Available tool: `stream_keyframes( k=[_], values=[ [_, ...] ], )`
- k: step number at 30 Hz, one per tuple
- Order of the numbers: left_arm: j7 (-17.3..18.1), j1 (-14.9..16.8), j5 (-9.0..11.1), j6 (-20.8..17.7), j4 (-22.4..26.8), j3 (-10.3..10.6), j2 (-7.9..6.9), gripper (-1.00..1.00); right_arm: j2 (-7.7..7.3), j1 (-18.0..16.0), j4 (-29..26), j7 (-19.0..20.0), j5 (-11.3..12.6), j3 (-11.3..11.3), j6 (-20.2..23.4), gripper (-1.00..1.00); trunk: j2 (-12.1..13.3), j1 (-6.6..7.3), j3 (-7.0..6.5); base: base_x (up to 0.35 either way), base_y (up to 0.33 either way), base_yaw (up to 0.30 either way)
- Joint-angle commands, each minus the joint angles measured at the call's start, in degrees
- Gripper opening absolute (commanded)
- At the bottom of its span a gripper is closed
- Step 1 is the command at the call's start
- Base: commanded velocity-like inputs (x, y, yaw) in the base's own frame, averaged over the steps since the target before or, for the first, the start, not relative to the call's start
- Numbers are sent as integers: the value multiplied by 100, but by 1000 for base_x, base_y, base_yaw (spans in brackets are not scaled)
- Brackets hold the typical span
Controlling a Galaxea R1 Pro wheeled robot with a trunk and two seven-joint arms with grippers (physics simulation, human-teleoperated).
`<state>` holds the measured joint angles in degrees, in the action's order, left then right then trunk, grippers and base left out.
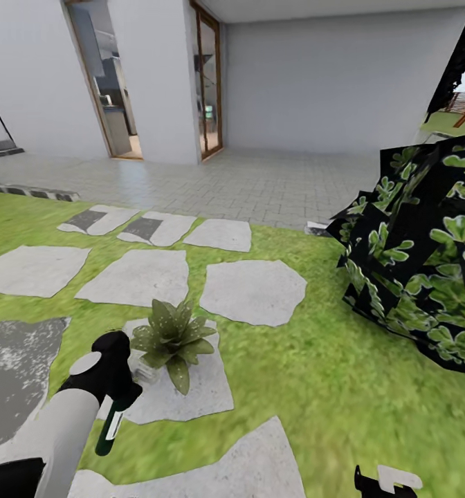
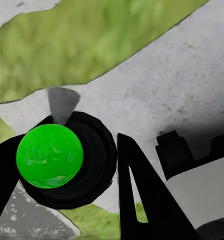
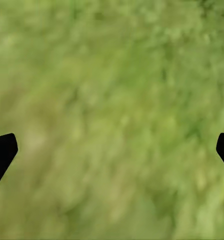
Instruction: Pick up the pesticide atomizer in the garden and spray insectifuge to fully cover both potted plants in the garden.
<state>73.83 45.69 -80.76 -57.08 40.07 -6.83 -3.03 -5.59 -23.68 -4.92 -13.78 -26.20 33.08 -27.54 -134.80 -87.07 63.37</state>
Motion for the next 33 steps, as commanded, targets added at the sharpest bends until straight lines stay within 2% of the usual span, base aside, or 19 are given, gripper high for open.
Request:
stream_keyframes(
  k=[1, 3, 6, 7, 8, 11, 12, 13, 14, 17, 25, 30, 33],
  values=[
    [32, -53, -52, -41, 12, -17, 65, -100, 2, -5, 9, -29, -61, 32, -17, 100, -2, 1, 5, 13, -10, 82],
    [-65, -115, -48, -30, 38, -25, 246, -100, 5, -5, 9, -28, -61, 32, -18, 100, -2, 1, 5, 4, -3, 24],
    [-210, -140, 62, -20, 57, -76, 284, -100, -1, -5, 9, -28, -61, 32, -17, 100, -2, 1, 5, 1, -1, 5],
    [-291, -175, 327, -10, 62, -131, 290, -100, -8, -5, 9, -28, -61, 32, -16, 100, -2, 1, 5, 0, 0, 1],
    [-568, -231, 742, 5, 78, -170, 278, -100, -11, -5, 9, -28, -61, 32, -18, 100, -2, 1, 5, 0, 0, 0],
    [-1207, -421, 1389, 25, 95, -185, 255, -100, -7, -5, 9, -29, -61, 32, -19, 100, -2, 1, 5, 0, 0, 0],
    [-1623, -525, 1663, 33, 102, -181, 249, -100, -10, -5, 9, -29, -61, 32, -17, 100, -2, 1, 5, 0, 0, 0],
    [-1908, -564, 1773, 36, 104, -183, 250, -100, -16, -5, 9, -29, -61, 32, -20, 100, -2, 1, 5, 0, 0, 0],
    [-2097, -583, 1834, 37, 105, -185, 250, -100, -18, -5, 9, -29, -61, 32, -22, 100, -2, 1, 5, 0, 0, 0],
    [-2289, -602, 1881, 98, 106, -186, 253, -100, -11, -5, 9, -29, -61, 32, -24, 100, -2, 1, 5, 0, 0, 45],
    [-2322, -605, 1886, 126, 211, -190, 218, -100, 12, -5, 10, -33, -61, 32, -17, 100, -2, 1, 5, 0, 0, 256],
    [-2324, -605, 1888, 129, 226, -321, 224, -100, 14, -5, 16, -37, -61, 32, -15, 100, -2, 1, 5, 0, 0, 278],
    [-2327, -605, 1889, 135, 234, -329, 259, -100, 14, -5, 17, -36, -61, 32, -17, 100, -2, 1, 5, 0, -140, 159]
  ],
)
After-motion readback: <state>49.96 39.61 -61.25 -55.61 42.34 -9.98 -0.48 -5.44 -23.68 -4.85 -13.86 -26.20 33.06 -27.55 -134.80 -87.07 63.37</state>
